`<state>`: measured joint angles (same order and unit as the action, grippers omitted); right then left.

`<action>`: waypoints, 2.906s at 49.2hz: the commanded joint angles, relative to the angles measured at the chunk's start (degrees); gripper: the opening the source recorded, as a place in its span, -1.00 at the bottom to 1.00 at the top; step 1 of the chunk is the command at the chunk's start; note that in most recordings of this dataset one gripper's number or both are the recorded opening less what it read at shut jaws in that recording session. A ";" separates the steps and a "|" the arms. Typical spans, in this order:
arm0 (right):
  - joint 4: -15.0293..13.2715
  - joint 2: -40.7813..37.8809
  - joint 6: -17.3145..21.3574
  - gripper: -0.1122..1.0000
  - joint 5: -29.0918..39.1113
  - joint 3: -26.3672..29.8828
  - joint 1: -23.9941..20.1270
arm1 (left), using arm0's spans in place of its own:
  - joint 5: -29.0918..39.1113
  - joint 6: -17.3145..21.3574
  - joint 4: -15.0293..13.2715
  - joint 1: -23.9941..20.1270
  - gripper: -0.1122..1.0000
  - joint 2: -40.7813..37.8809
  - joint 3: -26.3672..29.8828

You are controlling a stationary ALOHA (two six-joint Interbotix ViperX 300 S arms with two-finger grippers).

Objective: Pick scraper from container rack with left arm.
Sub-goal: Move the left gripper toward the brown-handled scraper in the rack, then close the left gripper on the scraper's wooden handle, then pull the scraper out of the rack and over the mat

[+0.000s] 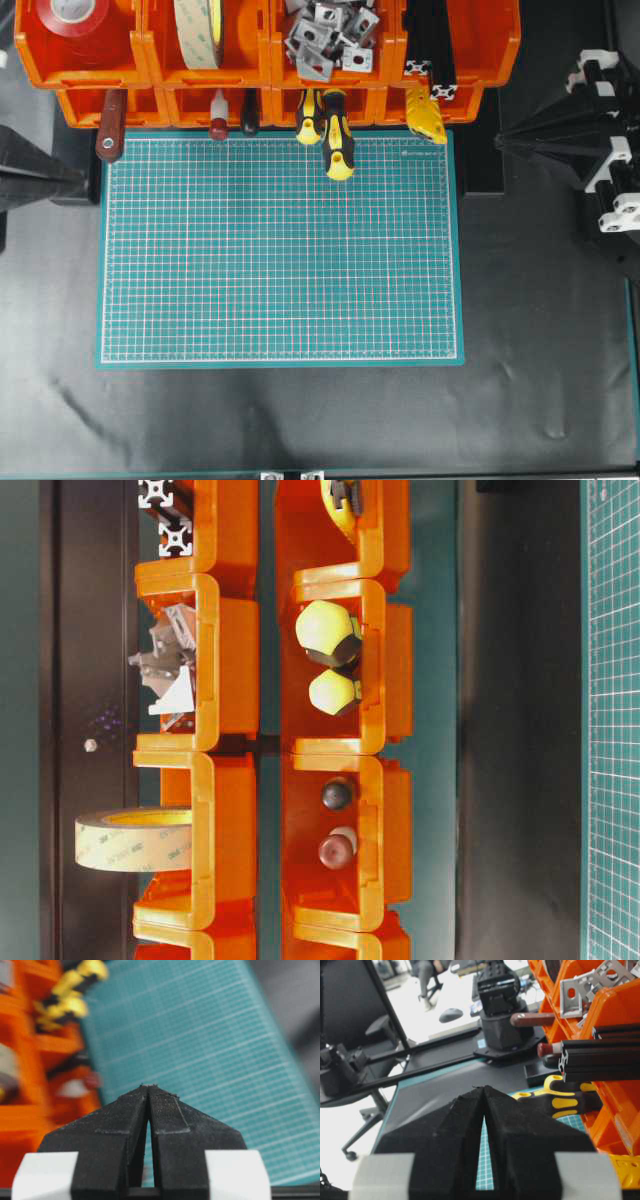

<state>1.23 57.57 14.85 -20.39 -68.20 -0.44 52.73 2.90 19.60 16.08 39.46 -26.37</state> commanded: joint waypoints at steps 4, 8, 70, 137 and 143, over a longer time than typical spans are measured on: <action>0.18 -0.35 0.09 -0.80 -0.44 1.93 0.18 | 4.57 -7.47 16.70 5.01 -0.80 -1.14 0.97; 0.18 -0.35 0.09 -0.80 -0.44 1.93 0.18 | 8.53 -12.57 22.68 8.35 -0.80 -2.46 -0.44; 0.09 6.59 -0.26 -0.80 3.60 0.62 0.88 | 15.73 -44.91 36.47 12.74 0.45 -12.66 -16.52; 0.18 11.34 -0.18 -0.80 9.49 1.49 0.88 | 15.56 -42.71 36.21 9.84 -0.10 -16.17 -14.33; 0.18 11.78 -0.18 -0.80 10.20 1.67 0.88 | 21.88 -42.63 36.21 14.33 -0.20 -15.91 -10.90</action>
<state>1.23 69.61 14.59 -10.55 -68.20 0.44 70.84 -39.55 55.63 27.42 22.94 -40.96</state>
